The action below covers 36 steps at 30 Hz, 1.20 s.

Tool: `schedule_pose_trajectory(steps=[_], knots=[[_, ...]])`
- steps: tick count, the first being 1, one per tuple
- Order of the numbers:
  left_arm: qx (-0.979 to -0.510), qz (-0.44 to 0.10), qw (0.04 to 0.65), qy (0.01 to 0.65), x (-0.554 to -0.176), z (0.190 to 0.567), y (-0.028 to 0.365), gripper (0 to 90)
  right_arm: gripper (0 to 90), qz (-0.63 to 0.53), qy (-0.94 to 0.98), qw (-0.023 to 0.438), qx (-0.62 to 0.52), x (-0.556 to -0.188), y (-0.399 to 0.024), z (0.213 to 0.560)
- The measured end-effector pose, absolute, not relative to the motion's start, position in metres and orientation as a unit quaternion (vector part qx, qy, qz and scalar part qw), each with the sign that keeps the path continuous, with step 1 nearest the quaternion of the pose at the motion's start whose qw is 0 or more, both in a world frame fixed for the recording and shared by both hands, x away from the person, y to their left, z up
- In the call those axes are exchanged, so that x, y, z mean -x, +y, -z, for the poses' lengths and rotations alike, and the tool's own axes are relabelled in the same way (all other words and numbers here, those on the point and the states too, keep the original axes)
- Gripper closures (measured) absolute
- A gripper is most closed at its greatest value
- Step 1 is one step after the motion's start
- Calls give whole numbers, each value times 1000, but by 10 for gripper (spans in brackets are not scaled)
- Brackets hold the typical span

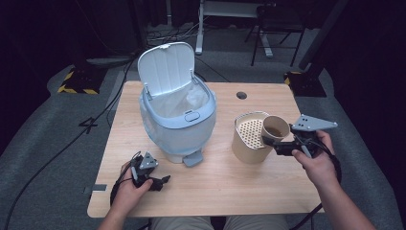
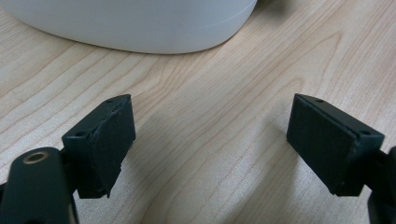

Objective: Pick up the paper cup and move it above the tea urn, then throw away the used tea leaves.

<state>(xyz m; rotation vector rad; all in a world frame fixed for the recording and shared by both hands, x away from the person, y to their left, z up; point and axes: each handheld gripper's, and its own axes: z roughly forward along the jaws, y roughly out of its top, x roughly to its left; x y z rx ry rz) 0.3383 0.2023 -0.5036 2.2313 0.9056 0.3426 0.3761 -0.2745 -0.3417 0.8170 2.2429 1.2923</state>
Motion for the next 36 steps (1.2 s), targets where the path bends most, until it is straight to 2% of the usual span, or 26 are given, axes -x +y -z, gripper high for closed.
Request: schedule_pose_trajectory(steps=[11, 24, 36], knots=[[-860, -129, 348, 350, -338, 504, 202, 161, 304, -430, 810, 239, -318, -421, -288, 338], [-861, -126, 349, 347, -339, 504, 202, 155, 304, -419, 804, 260, -333, -443, -307, 337], [-862, -132, 346, 345, -339, 503, 203, 157, 305, -334, 836, 354, -255, -443, -301, 338]])
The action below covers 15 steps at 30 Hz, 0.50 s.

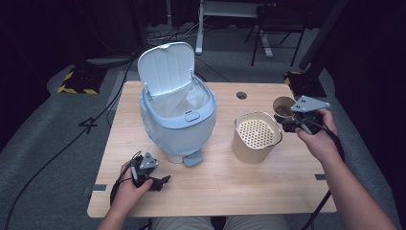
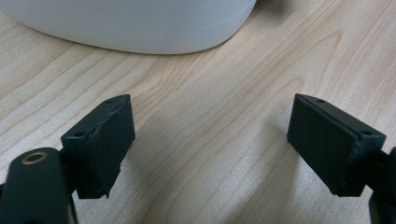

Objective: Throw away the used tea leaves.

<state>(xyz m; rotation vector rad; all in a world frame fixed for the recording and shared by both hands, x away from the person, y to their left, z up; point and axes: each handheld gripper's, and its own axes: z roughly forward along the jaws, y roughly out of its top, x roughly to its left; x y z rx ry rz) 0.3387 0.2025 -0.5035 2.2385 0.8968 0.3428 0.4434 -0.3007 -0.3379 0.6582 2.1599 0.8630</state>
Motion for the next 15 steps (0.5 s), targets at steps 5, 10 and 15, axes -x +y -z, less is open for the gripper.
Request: schedule_pose_trajectory(steps=[5, 10, 15], knots=[[-861, -130, 347, 348, -338, 504, 202, 158, 308, -274, 846, 406, -210, -440, -292, 338], [-860, -129, 348, 350, -337, 504, 202, 158, 309, -196, 853, 457, -158, -436, -283, 342], [-860, -129, 348, 350, -337, 504, 202, 158, 309, -144, 853, 488, -116, -434, -277, 347]])
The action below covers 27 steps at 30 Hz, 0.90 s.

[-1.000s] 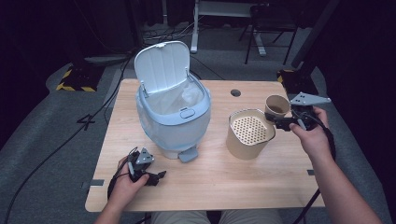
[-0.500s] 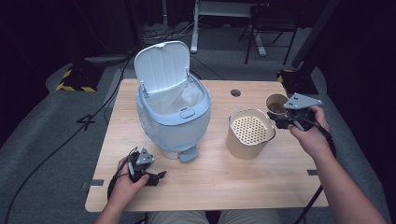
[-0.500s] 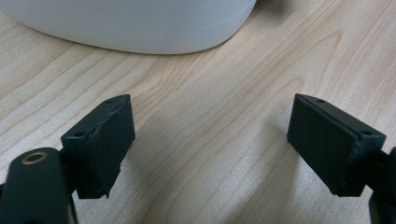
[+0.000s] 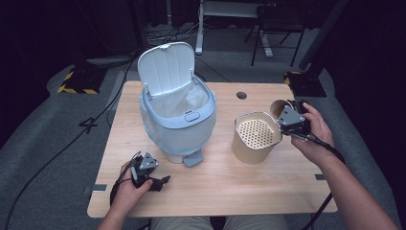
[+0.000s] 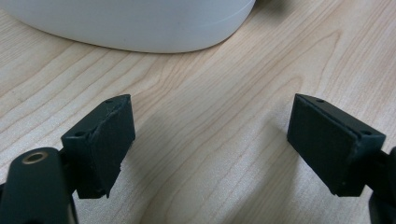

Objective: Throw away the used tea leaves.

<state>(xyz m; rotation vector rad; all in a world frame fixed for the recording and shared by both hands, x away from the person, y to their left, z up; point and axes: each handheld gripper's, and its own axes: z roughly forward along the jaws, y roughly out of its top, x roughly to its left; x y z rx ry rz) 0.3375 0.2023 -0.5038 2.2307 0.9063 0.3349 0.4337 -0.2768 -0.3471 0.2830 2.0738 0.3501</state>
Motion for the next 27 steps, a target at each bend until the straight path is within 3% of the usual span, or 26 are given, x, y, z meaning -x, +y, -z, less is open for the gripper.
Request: schedule_pose_trajectory(steps=[27], knots=[[-860, -129, 348, 349, -337, 504, 202, 157, 310, 119, 752, 638, 117, -423, -241, 363]])
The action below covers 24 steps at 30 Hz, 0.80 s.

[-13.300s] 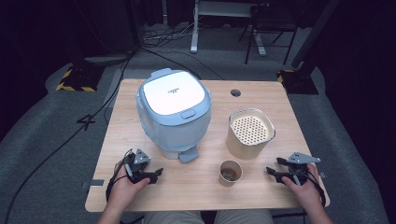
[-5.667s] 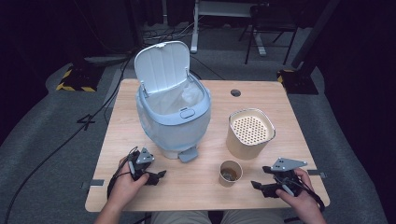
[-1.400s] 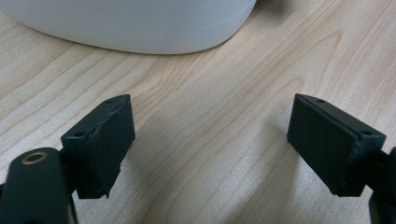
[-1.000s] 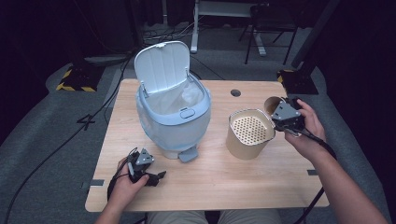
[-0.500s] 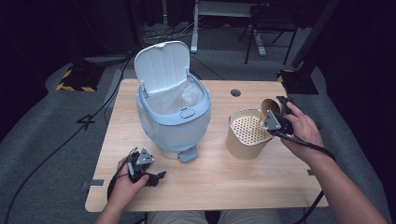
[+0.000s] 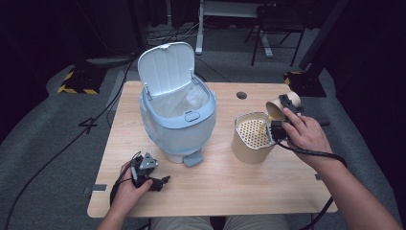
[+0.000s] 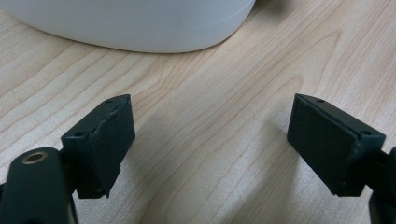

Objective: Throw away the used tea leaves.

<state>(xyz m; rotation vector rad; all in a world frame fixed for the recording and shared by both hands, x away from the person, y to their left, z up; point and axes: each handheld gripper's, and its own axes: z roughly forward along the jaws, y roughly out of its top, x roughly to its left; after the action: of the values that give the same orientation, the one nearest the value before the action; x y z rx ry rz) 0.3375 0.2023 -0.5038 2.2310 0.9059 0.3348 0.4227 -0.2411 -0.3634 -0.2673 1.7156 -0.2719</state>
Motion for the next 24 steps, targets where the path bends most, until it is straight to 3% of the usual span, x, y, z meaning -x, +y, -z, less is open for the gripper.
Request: schedule_pose_trajectory(steps=[8, 24], knots=[[-860, -129, 348, 349, -338, 504, 202, 157, 315, 239, 683, 660, 203, -419, -234, 372], [-861, -130, 348, 349, -338, 504, 202, 157, 315, 330, 599, 665, 299, -413, -221, 383]])
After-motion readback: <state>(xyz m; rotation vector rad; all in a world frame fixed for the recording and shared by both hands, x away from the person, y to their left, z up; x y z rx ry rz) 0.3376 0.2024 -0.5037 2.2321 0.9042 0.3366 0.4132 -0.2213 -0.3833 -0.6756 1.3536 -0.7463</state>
